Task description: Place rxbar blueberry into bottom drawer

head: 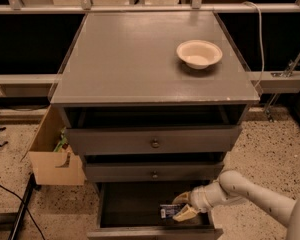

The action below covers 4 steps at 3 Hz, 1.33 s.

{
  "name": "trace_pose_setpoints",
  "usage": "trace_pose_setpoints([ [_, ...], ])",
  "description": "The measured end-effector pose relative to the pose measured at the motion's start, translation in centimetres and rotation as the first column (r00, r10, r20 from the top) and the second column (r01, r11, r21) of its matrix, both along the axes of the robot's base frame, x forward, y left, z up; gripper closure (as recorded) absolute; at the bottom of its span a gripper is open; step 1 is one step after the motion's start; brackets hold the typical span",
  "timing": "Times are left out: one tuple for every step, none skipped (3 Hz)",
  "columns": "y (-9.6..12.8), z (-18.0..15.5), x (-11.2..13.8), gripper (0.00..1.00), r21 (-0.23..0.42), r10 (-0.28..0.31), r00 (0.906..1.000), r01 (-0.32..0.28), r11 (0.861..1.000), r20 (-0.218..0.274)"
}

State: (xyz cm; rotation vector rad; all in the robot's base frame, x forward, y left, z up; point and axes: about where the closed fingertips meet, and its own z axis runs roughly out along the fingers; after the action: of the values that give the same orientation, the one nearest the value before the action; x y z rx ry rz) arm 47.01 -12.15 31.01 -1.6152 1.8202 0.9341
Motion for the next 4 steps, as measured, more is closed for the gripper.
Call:
trace_pose_setpoints([
  [-0.1, -1.1, 0.2, 1.0, 0.002, -0.009, 0.9999, 0.009, 1.0, -0.01],
  [-0.3, -1.2, 0.1, 1.0, -0.018, -0.003, 0.9999, 0.004, 1.0, 0.011],
  [-0.3, -3.2, 1.1, 1.0, -0.006, 0.014, 0.9981, -0.014, 1.0, 0.06],
  [-0.4, -4.8, 2.3, 1.0, 0.011, 0.02, 0.994, -0.022, 1.0, 0.107],
])
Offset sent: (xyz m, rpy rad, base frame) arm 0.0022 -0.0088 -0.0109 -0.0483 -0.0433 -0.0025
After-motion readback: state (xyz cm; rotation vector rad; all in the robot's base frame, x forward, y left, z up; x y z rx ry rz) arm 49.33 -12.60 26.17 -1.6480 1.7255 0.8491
